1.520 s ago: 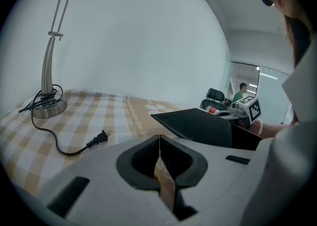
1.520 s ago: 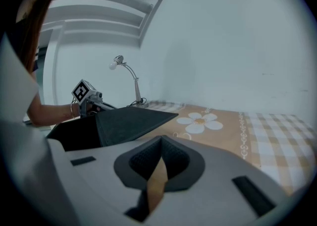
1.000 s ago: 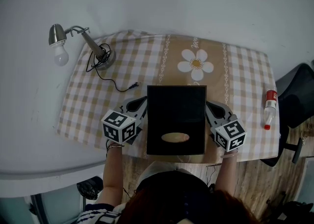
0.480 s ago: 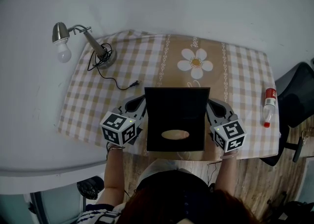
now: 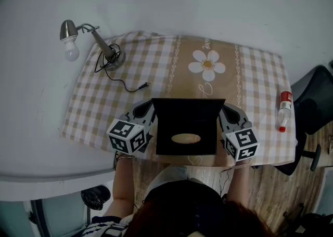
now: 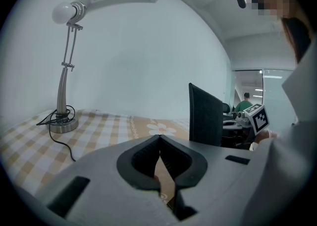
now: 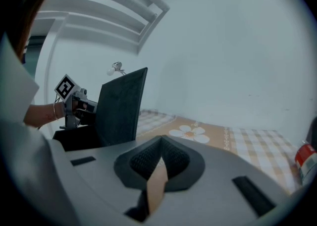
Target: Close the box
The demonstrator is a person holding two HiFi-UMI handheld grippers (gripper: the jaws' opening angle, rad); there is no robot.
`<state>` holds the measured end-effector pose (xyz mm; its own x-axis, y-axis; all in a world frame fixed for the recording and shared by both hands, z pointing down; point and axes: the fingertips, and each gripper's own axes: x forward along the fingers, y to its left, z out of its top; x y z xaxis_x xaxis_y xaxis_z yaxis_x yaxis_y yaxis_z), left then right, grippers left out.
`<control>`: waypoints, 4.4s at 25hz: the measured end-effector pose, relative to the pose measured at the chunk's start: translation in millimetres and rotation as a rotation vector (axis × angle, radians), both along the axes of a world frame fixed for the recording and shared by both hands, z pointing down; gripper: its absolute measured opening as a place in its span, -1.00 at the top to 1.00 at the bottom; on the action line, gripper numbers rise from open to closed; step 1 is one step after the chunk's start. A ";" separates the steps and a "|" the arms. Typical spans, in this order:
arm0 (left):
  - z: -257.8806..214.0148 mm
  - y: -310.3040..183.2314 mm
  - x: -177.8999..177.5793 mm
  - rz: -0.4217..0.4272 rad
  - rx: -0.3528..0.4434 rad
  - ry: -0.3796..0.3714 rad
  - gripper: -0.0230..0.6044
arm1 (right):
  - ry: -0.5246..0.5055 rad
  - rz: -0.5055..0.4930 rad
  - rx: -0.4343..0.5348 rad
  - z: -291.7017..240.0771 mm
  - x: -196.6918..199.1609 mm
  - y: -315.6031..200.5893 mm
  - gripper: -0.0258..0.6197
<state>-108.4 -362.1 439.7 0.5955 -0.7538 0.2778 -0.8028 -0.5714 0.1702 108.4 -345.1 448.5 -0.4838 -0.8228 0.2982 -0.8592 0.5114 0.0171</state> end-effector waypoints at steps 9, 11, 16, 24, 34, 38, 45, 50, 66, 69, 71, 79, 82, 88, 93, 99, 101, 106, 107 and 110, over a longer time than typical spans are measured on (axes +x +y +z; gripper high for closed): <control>-2.1 10.4 -1.2 -0.028 0.016 0.011 0.84 | -0.009 0.041 0.014 -2.6 0.9 10.7 0.87; -2.4 12.1 -1.9 -0.035 0.018 0.019 0.84 | -0.008 0.050 0.016 -2.8 1.1 12.7 0.87; -2.0 16.2 -3.2 -0.051 0.014 0.048 0.84 | -0.007 0.066 0.017 -3.0 1.6 16.8 0.87; 2.0 23.4 -5.1 -0.068 0.000 0.076 0.84 | -0.005 0.075 0.012 -0.3 1.2 24.3 0.87; 8.5 31.4 -5.9 -0.081 -0.024 0.114 0.85 | -0.004 0.078 -0.004 7.2 3.0 31.9 0.87; 11.9 34.2 -4.9 -0.081 -0.035 0.129 0.85 | -0.018 0.071 -0.001 7.6 2.8 32.7 0.87; 7.4 34.3 1.1 -0.050 -0.050 0.201 0.84 | -0.007 0.069 0.002 11.2 2.6 35.0 0.87; 13.8 38.0 -1.5 -0.050 -0.051 0.157 0.84 | 0.020 0.065 -0.003 17.5 2.8 38.8 0.87; 18.0 51.6 -7.4 -0.080 -0.038 0.130 0.84 | 0.042 0.059 -0.012 25.7 3.2 56.1 0.87; 18.9 55.2 -9.2 -0.084 -0.038 0.126 0.84 | 0.043 0.058 -0.013 26.5 3.1 60.0 0.87; 20.3 58.4 -9.8 -0.085 -0.041 0.119 0.84 | 0.039 0.054 -0.012 24.9 1.8 62.5 0.87; 23.8 75.4 -7.5 -0.084 -0.048 0.125 0.84 | 0.024 0.048 -0.007 22.5 0.8 71.6 0.87; 23.9 81.0 -7.7 -0.084 -0.047 0.114 0.84 | 0.020 0.045 -0.007 21.5 -0.3 76.7 0.87; 23.0 94.0 -5.8 -0.087 -0.036 0.105 0.84 | 0.024 0.038 -0.007 22.5 -0.1 90.3 0.87; 22.5 106.8 -5.5 -0.091 -0.027 0.096 0.84 | 0.030 0.031 -0.007 22.2 -0.5 103.5 0.87; 22.8 124.1 -6.5 -0.093 -0.013 0.070 0.84 | 0.030 0.031 -0.009 20.3 -1.6 120.8 0.87; 22.6 130.2 -7.0 -0.094 -0.008 0.058 0.84 | 0.025 0.031 -0.007 18.0 -2.6 126.9 0.87; 18.5 146.0 -5.8 -0.089 0.008 0.050 0.84 | 0.013 0.038 0.007 13.7 -2.8 141.9 0.87; 17.3 149.1 -5.4 -0.088 0.012 0.050 0.84 | 0.015 0.038 0.010 14.0 -2.5 145.1 0.87; 13.0 158.6 -4.4 -0.087 0.027 0.051 0.84 | 0.016 0.036 0.028 11.2 -4.5 155.1 0.87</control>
<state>-112.8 -203.6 452.7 0.5405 -0.8100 0.2274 -0.8401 -0.5050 0.1980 104.0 -190.0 459.7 -0.4493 -0.8476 0.2825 -0.8764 0.4795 0.0446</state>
